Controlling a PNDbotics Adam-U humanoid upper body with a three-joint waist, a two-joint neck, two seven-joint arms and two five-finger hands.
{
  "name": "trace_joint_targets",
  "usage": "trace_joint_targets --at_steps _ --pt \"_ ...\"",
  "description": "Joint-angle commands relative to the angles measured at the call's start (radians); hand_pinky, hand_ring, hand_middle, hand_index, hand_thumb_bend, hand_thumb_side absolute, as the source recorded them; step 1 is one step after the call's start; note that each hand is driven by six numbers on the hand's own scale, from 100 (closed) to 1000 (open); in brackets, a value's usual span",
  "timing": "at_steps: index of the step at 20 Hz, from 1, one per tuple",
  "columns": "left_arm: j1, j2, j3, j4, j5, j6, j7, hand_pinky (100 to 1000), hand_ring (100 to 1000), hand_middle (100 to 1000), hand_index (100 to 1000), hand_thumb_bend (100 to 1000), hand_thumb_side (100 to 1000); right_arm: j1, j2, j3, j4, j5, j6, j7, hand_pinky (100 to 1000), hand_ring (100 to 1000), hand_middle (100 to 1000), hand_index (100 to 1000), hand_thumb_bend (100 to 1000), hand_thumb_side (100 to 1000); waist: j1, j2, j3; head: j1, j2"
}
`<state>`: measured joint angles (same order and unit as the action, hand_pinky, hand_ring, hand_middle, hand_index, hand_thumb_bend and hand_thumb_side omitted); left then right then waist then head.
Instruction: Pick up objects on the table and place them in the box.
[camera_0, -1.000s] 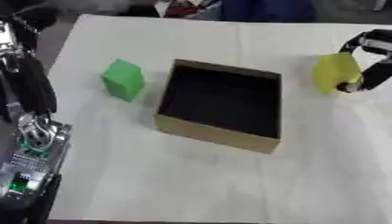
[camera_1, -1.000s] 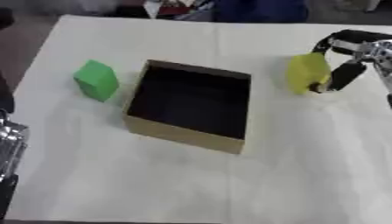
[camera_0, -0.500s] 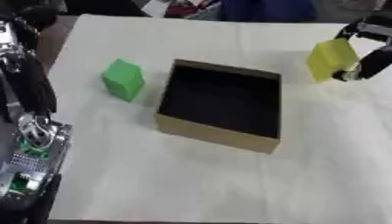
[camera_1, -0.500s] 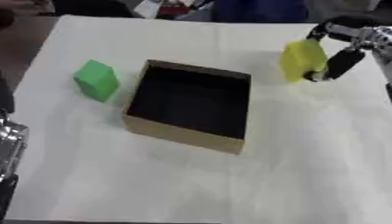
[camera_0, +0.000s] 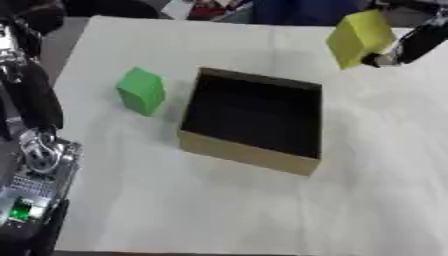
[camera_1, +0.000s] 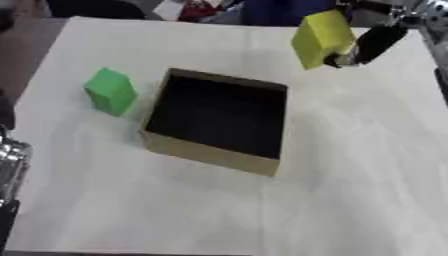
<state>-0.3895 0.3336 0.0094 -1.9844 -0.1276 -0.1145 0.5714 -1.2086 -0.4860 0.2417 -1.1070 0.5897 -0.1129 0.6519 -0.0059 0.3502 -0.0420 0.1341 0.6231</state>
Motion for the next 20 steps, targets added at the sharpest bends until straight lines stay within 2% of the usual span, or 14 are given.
trace_joint_targets --at_steps 1,9,16,17,18,19,20 --pt "-0.015 0.008 -0.003 -0.016 -0.003 -0.001 -0.006 716 644 643 746 150 982 -0.021 0.007 0.028 -0.088 -0.049 0.011 0.023 944 927 639 740 107 100 0.000 -0.027 0.004 -0.008 -0.006" --pt "-0.022 0.005 -0.006 -0.016 0.000 -0.003 -0.010 716 645 644 746 151 982 -0.004 0.073 0.082 -0.197 -0.139 0.091 0.088 945 928 637 746 100 123 -0.001 -0.024 0.016 -0.024 -0.009" --pt "-0.028 0.001 -0.008 -0.016 0.003 -0.004 -0.013 716 645 645 745 151 982 0.006 0.140 0.115 -0.198 -0.126 0.105 0.136 947 931 660 760 102 179 -0.002 -0.017 0.027 -0.032 -0.007" --pt "-0.029 0.001 -0.008 -0.016 0.003 -0.004 -0.013 716 645 645 745 151 982 0.008 0.147 0.121 -0.191 -0.116 0.104 0.140 947 931 665 763 111 190 -0.003 -0.016 0.029 -0.033 -0.007" --pt "-0.029 0.000 -0.008 -0.016 0.003 -0.004 -0.013 716 645 645 745 138 985 0.009 0.152 0.125 -0.182 -0.106 0.101 0.143 949 934 674 769 181 155 -0.004 -0.015 0.030 -0.033 -0.007" --pt "-0.030 0.000 -0.009 -0.016 0.004 -0.005 -0.013 716 646 645 745 151 983 0.011 0.157 0.129 -0.173 -0.097 0.097 0.146 951 936 684 774 158 252 -0.004 -0.013 0.033 -0.033 -0.007" --pt "-0.031 0.000 -0.009 -0.016 0.004 -0.005 -0.014 716 646 646 745 151 983 0.012 0.161 0.132 -0.163 -0.089 0.093 0.148 954 938 696 783 185 281 -0.005 -0.012 0.034 -0.032 -0.006"
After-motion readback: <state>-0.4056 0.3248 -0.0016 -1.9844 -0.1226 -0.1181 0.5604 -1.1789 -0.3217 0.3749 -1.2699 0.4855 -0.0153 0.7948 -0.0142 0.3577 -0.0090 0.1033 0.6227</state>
